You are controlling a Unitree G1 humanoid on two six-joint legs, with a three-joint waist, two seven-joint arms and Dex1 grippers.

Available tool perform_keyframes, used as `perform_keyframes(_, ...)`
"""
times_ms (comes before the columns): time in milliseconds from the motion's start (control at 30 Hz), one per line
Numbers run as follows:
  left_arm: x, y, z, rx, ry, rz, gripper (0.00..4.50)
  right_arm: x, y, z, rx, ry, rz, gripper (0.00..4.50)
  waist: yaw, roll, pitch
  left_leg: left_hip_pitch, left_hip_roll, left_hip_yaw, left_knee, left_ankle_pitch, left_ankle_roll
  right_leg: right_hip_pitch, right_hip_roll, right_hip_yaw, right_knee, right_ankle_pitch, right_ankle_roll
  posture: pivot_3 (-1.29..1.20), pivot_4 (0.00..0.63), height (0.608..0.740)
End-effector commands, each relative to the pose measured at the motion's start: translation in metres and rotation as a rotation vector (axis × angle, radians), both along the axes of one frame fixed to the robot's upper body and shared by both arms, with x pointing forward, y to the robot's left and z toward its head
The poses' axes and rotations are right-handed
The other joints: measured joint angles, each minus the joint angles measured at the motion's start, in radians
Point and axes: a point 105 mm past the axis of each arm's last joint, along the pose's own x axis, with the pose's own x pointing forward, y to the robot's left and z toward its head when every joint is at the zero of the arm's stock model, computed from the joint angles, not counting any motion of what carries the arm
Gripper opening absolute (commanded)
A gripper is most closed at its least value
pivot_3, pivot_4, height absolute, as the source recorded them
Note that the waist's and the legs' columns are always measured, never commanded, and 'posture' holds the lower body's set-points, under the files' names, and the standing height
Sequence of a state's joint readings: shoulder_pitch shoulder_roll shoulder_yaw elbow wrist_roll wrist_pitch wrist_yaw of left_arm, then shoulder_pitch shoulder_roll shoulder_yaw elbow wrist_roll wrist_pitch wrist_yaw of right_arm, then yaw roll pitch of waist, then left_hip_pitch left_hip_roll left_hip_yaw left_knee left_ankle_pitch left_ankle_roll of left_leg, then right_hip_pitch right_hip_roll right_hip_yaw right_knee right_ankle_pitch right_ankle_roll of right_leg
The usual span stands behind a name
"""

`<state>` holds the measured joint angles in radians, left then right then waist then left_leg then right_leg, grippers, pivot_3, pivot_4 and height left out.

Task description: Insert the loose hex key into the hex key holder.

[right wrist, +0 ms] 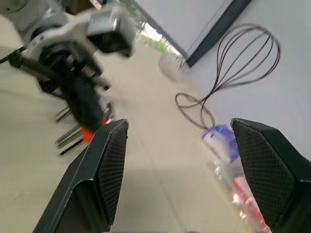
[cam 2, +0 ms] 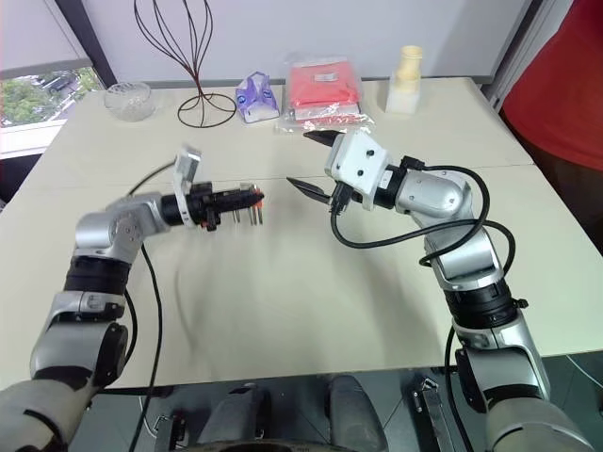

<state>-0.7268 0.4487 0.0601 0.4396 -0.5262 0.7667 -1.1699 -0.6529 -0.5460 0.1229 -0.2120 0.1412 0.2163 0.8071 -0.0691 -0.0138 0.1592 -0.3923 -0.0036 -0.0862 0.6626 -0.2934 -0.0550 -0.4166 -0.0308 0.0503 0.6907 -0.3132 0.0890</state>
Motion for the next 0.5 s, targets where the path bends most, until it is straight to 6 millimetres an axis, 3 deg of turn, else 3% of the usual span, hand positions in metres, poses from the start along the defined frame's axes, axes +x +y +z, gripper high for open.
perform_keyframes(33,0.005,0.005,-0.007,-0.033,0.091,0.062,0.0,-0.008,0.006,0.014,0.045,-0.049,0.01,3.49,0.002,0.0,0.0,0.0,0.0,0.0,0.0,0.0,0.0,0.0,0.0,0.0,0.0,0.0,0.0,0.0,0.15,0.74)
perform_keyframes(133,0.011,0.012,-0.023,-0.063,0.226,0.143,0.0,-0.007,0.008,0.012,0.06,-0.044,0.004,3.49,0.003,0.0,0.0,0.0,0.0,0.0,0.001,0.0,0.0,0.0,-0.001,0.0,0.0,0.0,0.0,0.0,0.15,0.74)
perform_keyframes(167,0.015,0.016,-0.028,-0.07,0.279,0.18,0.75,-0.007,0.009,0.012,0.064,-0.043,0.002,3.54,0.003,0.0,0.0,0.0,0.0,0.0,0.001,0.0,0.0,0.0,-0.001,0.0,0.0,0.0,0.0,0.0,0.15,0.74)
perform_keyframes(267,0.021,0.029,-0.047,-0.059,0.412,0.286,1.77,-0.007,0.01,0.012,0.074,-0.045,0.0,3.54,0.003,0.0,0.0,0.0,-0.001,0.0,0.001,0.0,0.0,0.0,-0.001,0.0,0.0,0.0,0.0,0.0,0.15,0.74)
perform_keyframes(433,0.025,0.047,-0.062,0.021,0.463,0.393,4.31,-0.007,0.01,0.012,0.088,-0.049,-0.007,3.54,0.01,0.001,-0.001,0.003,-0.001,-0.001,0.001,0.0,0.0,0.004,-0.001,-0.001,0.0,0.0,0.0,0.0,0.15,0.74)
perform_keyframes(500,0.025,0.056,-0.064,0.11,0.413,0.426,4.46,-0.008,0.011,0.011,0.086,-0.048,-0.006,3.54,0.007,0.001,-0.001,0.008,-0.001,0.0,0.0,0.0,0.0,0.008,-0.001,-0.001,-0.001,0.0,0.0,0.0,0.15,0.74)
